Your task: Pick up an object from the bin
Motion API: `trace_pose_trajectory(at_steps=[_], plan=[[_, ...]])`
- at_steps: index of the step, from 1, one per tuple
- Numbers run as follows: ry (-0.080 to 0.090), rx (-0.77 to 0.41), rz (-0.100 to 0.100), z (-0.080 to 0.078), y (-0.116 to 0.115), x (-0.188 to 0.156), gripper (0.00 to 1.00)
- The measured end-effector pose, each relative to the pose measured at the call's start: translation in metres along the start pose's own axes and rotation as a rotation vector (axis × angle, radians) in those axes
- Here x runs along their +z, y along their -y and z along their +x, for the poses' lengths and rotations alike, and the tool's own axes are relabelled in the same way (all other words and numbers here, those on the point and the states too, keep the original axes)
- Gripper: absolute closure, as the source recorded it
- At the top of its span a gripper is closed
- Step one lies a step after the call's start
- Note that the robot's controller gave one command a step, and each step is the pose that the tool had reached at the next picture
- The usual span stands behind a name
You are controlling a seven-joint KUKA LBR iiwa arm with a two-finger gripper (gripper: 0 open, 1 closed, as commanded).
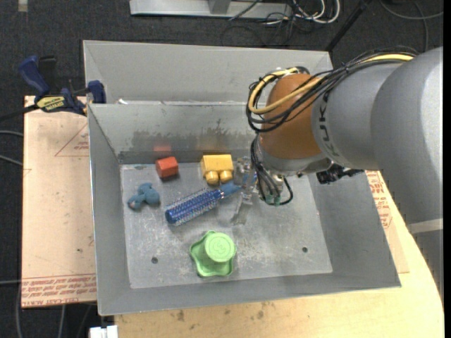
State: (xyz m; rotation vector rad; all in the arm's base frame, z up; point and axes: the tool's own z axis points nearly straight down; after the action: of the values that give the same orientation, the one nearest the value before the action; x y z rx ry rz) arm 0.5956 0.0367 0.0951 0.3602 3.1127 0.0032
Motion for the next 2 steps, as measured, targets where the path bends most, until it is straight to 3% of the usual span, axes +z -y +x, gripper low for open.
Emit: trace_pose_trajectory(at_steps=[1,2], plan=[[-0.005,0.018,0.002,-0.06,-0.008,0.019,0.0],[0.005,0.119,-0.001,-0.041,-0.018,0.022,0.0]])
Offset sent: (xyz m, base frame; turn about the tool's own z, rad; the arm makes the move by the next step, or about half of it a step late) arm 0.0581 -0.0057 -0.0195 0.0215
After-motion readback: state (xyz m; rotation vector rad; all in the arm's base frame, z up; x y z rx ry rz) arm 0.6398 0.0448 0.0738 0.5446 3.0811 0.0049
